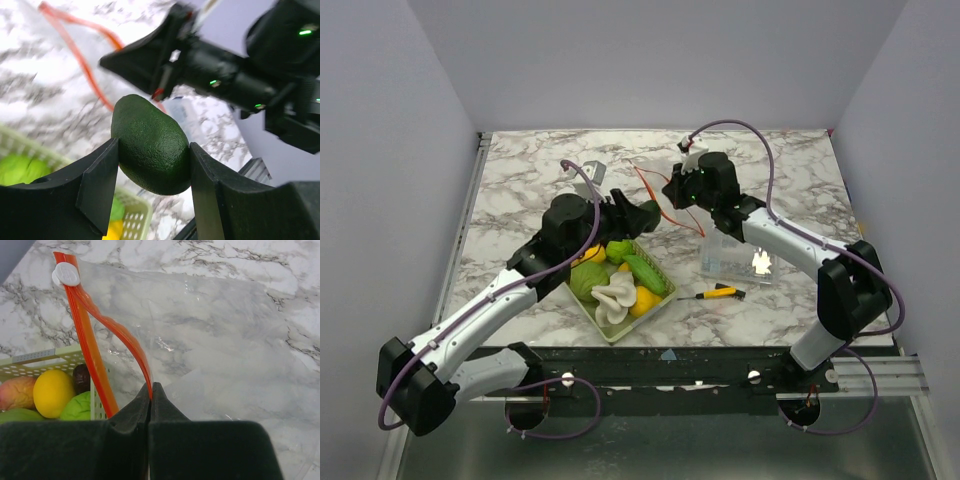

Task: Place the food in the zip-top bag and seal the zipper
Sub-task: Place the fake fruit in the zipper food storage bag.

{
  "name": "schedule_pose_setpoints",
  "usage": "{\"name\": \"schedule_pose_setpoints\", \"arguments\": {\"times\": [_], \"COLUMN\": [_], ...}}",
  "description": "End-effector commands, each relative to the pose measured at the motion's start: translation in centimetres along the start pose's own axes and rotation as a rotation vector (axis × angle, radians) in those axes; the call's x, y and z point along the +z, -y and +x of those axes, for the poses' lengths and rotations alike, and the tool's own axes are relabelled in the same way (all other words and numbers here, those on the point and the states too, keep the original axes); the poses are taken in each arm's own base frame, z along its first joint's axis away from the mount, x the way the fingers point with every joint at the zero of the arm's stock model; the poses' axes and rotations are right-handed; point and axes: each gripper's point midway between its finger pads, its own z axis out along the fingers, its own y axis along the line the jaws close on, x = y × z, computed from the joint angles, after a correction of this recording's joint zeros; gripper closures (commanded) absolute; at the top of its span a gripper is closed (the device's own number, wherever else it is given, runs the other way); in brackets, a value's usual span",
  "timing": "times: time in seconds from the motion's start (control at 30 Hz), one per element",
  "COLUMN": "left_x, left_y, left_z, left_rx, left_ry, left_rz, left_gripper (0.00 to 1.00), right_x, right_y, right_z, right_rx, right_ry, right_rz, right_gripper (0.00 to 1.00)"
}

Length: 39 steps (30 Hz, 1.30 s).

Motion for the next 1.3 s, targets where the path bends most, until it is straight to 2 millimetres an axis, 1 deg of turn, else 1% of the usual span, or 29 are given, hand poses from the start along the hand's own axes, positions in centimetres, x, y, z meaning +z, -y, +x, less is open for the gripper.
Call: {"name": "schedule_pose_setpoints", "arguments": {"times": [0.0, 0.07, 0.1, 0.2, 0.27, 0.33, 0.4, 0.47, 0.5, 0.53, 0.57, 0.63, 0.73, 0.8, 0.87, 0.93, 1.03, 1.17, 1.23, 1.27], "left_x": [0.7, 0.9, 1.1, 2.1, 2.8, 3.5, 4.2, 4.7, 4.9, 5.1, 5.4, 5.9, 7.2, 7.6, 7.8, 7.8, 8.3, 9.1, 9.4, 9.6], "left_y": [4.9, 5.2, 5.2, 5.1, 4.8, 4.0, 2.9, 1.1, 0.6, 0.2, -0.6, -1.7, -2.7, -2.5, -2.9, -3.3, -3.1, -0.9, 0.2, 0.4], "left_z": [-4.3, -5.4, -5.7, -6.8, -7.1, -7.0, -6.7, -6.2, -5.8, -5.6, -5.4, -4.5, -2.8, -2.2, -1.9, -1.6, -0.7, -0.7, -0.8, -0.8], "left_rx": [0.146, 0.139, 0.141, 0.142, 0.139, 0.144, 0.143, 0.14, 0.147, 0.149, 0.145, 0.133, 0.121, 0.124, 0.12, 0.131, 0.168, 0.159, 0.148, 0.143], "left_ry": [0.159, 0.224, 0.251, 0.307, 0.313, 0.314, 0.308, 0.299, 0.284, 0.281, 0.276, 0.241, 0.144, 0.091, 0.055, 0.012, -0.081, -0.147, -0.179, -0.2], "left_rz": [0.22, 0.235, 0.24, 0.246, 0.241, 0.224, 0.193, 0.12, 0.103, 0.086, 0.048, 0.006, -0.042, -0.038, -0.087, -0.14, -0.139, -0.061, -0.029, -0.032], "left_gripper": [1.0, 1.0, 1.0, 1.0, 1.0, 1.0, 1.0, 1.0, 1.0, 1.0, 1.0, 1.0, 1.0, 1.0, 1.0, 1.0, 1.0, 0.99, 0.86, 0.8], "right_x": [-1.8, -2.0, -2.1, -2.3, -2.5, -2.9, -3.2, -3.6, -3.7, -3.8, -3.9, -4.1, -4.1, -3.9, -3.7, -3.9, -4.2, -4.2, -4.1, -4.1], "right_y": [-0.6, -0.3, -0.1, -0.6, -0.8, -1.0, -1.4, -1.8, -1.9, -2.0, -1.8, -1.6, -2.0, -2.2, -2.2, -2.2, -2.2, -1.9, -1.4, -1.2], "right_z": [-2.7, -3.4, -3.5, -4.1, -4.6, -5.1, -5.7, -6.3, -6.4, -6.6, -6.8, -7.4, -7.8, -7.9, -7.9, -8.4, -8.8, -9.2, -9.4, -9.5], "right_rx": [0.056, 0.059, 0.061, 0.078, 0.112, 0.152, 0.182, 0.204, 0.21, 0.214, 0.219, 0.224, 0.227, 0.233, 0.233, 0.232, 0.232, 0.237, 0.244, 0.245], "right_ry": [0.031, 0.042, 0.034, 0.032, 0.036, 0.046, 0.058, 0.071, 0.076, 0.082, 0.09, 0.106, 0.119, 0.124, 0.122, 0.135, 0.148, 0.162, 0.172, 0.174], "right_rz": [0.006, 0.03, 0.044, 0.025, 0.025, 0.022, 0.008, -0.007, -0.012, -0.014, -0.008, 0.002, -0.021, -0.034, -0.032, -0.029, -0.03, -0.008, 0.018, 0.026], "right_gripper": [0.99, 0.99, 0.99, 0.99, 0.99, 0.99, 0.99, 0.99, 0.99, 0.99, 0.99, 0.99, 0.99, 0.99, 0.99, 0.99, 0.99, 1.0, 0.99, 0.99]}}
